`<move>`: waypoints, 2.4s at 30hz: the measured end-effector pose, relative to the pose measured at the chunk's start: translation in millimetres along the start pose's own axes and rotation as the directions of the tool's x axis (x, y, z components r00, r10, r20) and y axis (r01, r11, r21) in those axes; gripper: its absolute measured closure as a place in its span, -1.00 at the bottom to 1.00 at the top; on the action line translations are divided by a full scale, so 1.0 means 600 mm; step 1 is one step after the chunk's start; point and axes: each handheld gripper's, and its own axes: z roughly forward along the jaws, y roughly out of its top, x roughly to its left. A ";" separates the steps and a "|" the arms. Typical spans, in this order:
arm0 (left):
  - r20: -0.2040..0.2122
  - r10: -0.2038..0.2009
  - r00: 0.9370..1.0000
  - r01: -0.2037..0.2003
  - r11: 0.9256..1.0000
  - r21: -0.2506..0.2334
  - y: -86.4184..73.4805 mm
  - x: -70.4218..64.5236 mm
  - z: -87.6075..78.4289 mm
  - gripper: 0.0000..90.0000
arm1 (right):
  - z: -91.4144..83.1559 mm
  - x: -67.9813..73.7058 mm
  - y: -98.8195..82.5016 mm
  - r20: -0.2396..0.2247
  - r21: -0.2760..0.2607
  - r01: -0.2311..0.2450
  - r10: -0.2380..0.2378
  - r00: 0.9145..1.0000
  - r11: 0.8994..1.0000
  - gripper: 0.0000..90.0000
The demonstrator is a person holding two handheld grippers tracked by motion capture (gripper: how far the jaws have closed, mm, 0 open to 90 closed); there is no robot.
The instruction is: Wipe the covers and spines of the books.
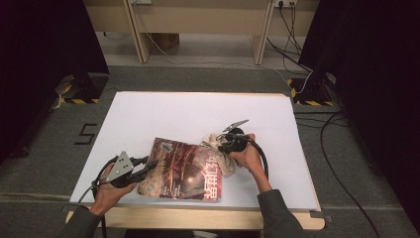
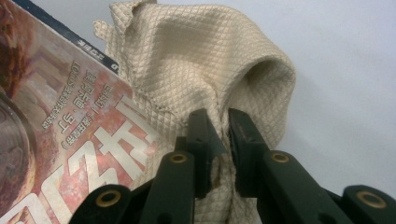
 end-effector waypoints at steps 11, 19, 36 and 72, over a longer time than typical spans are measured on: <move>0.002 -0.011 1.000 0.011 1.000 -0.003 -0.001 0.001 0.001 0.63 | -0.011 0.052 0.031 -0.041 -0.080 0.062 -0.066 0.997 0.995 0.78; -0.004 -0.011 1.000 0.011 1.000 0.000 -0.003 0.000 0.002 0.63 | -0.023 0.122 0.075 -0.048 -0.147 0.132 -0.140 0.989 0.980 0.78; -0.005 -0.005 1.000 0.005 1.000 0.004 -0.004 0.000 0.002 0.62 | -0.040 0.233 0.172 -0.094 -0.232 0.254 -0.282 0.955 0.939 0.78; -0.004 0.003 1.000 -0.003 1.000 0.005 -0.001 0.000 0.004 0.61 | -0.019 0.102 0.072 -0.062 -0.105 0.128 -0.135 0.989 0.986 0.77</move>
